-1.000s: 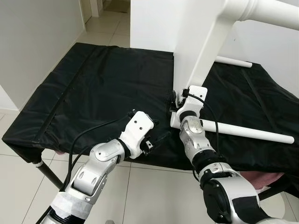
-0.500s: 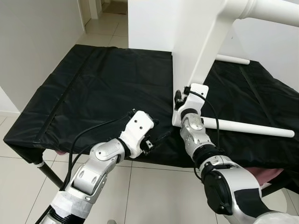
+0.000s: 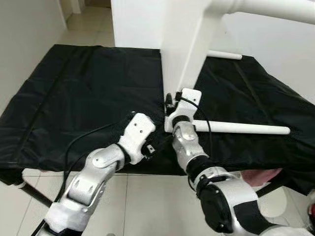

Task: Building children table

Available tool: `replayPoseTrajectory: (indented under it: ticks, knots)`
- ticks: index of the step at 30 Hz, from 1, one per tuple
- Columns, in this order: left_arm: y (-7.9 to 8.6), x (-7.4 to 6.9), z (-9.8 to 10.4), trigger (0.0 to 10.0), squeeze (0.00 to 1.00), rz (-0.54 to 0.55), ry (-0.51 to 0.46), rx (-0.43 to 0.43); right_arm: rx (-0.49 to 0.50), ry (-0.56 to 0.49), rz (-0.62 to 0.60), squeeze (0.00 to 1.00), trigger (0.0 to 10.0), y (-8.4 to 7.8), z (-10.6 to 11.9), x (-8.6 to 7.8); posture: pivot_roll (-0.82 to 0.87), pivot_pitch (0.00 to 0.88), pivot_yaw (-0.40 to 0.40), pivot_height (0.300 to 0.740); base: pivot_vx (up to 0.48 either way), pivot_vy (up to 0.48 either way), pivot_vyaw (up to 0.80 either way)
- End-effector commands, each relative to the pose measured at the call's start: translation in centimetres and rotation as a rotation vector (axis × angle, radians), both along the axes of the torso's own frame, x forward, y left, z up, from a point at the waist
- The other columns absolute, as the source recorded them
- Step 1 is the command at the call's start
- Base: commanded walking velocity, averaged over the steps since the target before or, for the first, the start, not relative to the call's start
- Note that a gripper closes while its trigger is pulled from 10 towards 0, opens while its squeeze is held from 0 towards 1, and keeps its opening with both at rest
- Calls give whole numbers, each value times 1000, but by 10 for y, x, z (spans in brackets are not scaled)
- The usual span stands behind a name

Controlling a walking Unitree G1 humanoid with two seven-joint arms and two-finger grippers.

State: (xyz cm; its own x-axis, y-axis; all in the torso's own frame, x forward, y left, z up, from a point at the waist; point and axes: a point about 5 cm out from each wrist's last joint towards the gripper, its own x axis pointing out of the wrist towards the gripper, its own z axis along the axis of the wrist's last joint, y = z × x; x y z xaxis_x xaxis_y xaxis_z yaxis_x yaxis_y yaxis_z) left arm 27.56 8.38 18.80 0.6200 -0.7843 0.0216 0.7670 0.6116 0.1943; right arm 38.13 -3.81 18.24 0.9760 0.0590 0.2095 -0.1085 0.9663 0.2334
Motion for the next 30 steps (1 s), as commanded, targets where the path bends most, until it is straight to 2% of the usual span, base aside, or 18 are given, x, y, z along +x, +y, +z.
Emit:
replayPoseTrajectory:
  ticks: [1,3,8,9,11,13,17,18,19,20,21,22,23,25,26,30]
  knots:
    - [-9,-6,8,10000,0,-71,-9,-36,-50,-24,195,0,0,54,5,-16,201,91,-50,740,0,0,0]
    - [-2,-9,11,10000,0,-95,17,-68,-27,-52,212,0,0,66,11,-21,201,91,-50,740,0,0,0]
    - [7,-11,14,10000,0,-122,49,-91,21,-85,222,0,0,77,25,-24,196,94,-42,740,0,0,0]
    - [7,-11,14,10000,0,-122,49,-91,21,-85,222,0,0,77,25,-24,196,94,-42,740,0,0,0]
    - [8,-12,14,10000,0,-136,63,-91,93,-121,239,0,0,82,38,-26,194,92,-40,740,0,0,0]
    - [8,-14,13,10000,0,-147,70,-86,122,-142,244,0,0,84,43,-27,193,93,-38,740,0,0,0]
    - [8,-17,10,10000,0,-166,84,-77,123,-165,253,0,0,87,47,-29,192,89,-35,740,0,0,0]
    - [7,-18,10,10000,0,-171,88,-74,127,-160,253,0,1216,86,46,-29,192,89,-35,740,0,0,0]
    - [7,-18,10,10000,0,-171,88,-74,127,-160,253,0,1216,86,46,-29,192,89,-35,740,0,0,0]
    - [7,-19,10,10000,0,-174,95,-75,129,-152,247,231,10000,85,44,-28,192,89,-35,740,0,0,0]
    - [7,-19,10,10000,0,-174,95,-75,129,-152,247,231,10000,85,44,-28,192,89,-35,740,0,0,0]
    - [6,-19,10,10000,0,-174,100,-78,149,-139,246,714,10000,82,41,-27,194,89,-39,740,0,0,0]
    - [6,-20,10,10000,0,-175,106,-84,158,-139,240,1000,10000,79,40,-26,195,90,-39,740,0,0,0]
    - [5,-21,10,10000,0,-176,110,-88,168,-142,244,1000,10000,77,41,-25,195,90,-39,740,0,0,0]
    - [3,-21,9,10000,0,-176,118,-90,184,-155,251,0,10000,74,43,-25,191,87,-39,740,0,0,0]
    - [2,-22,9,10000,0,-177,124,-94,198,-154,254,0,10000,71,44,-23,191,87,-39,740,0,0,0]
